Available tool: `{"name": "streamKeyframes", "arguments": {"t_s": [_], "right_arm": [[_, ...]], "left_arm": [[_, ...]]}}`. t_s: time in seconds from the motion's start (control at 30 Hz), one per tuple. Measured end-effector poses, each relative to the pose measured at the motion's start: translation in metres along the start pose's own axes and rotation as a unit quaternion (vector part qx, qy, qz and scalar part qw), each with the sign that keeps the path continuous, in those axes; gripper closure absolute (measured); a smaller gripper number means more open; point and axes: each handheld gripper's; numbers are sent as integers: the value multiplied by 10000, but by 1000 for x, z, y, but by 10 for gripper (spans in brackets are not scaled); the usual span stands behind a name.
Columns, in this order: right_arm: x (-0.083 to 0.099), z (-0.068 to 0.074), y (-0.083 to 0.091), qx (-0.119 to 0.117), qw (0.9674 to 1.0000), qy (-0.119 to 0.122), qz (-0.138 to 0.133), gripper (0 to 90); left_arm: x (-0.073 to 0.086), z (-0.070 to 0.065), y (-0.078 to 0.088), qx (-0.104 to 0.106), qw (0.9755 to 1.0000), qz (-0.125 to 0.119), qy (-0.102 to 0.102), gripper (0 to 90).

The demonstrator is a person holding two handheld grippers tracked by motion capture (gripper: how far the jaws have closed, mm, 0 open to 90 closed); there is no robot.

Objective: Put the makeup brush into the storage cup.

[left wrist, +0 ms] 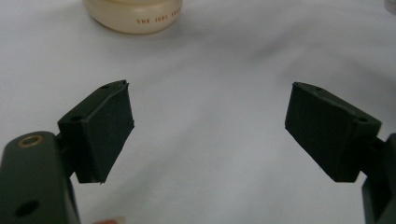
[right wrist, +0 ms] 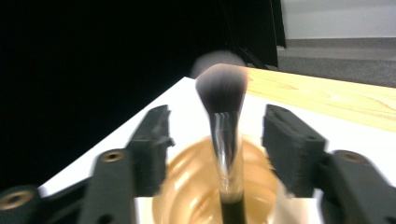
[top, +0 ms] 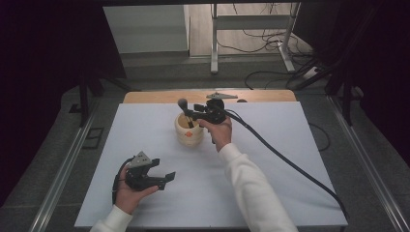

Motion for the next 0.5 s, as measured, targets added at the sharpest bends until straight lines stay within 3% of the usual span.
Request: {"name": "streamKeyframes", "arguments": {"t_s": [0.13, 0.23, 0.4, 0.5], "right_arm": [[-2, -2, 6, 55, 9998, 148, 102, 239], [-3, -1, 11, 215, 9989, 401, 127, 145], [-5, 5, 17, 189, 9979, 616, 116, 81], [-6, 9, 20, 103, 9974, 699, 171, 95]], "left_arm": [[0, 0, 1, -2, 10000, -17, 7, 156], [0, 0, 1, -4, 10000, -31, 10, 156], [0, 1, 3, -18, 10000, -67, 29, 157], [0, 2, 4, -31, 9999, -77, 76, 157]]}}
Point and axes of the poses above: each handheld gripper's, and its own axes: y roughly backward along the jaws, x roughly out of its underside, z roughly to its left, and after that the axes turned 7 degrees about y, right-handed
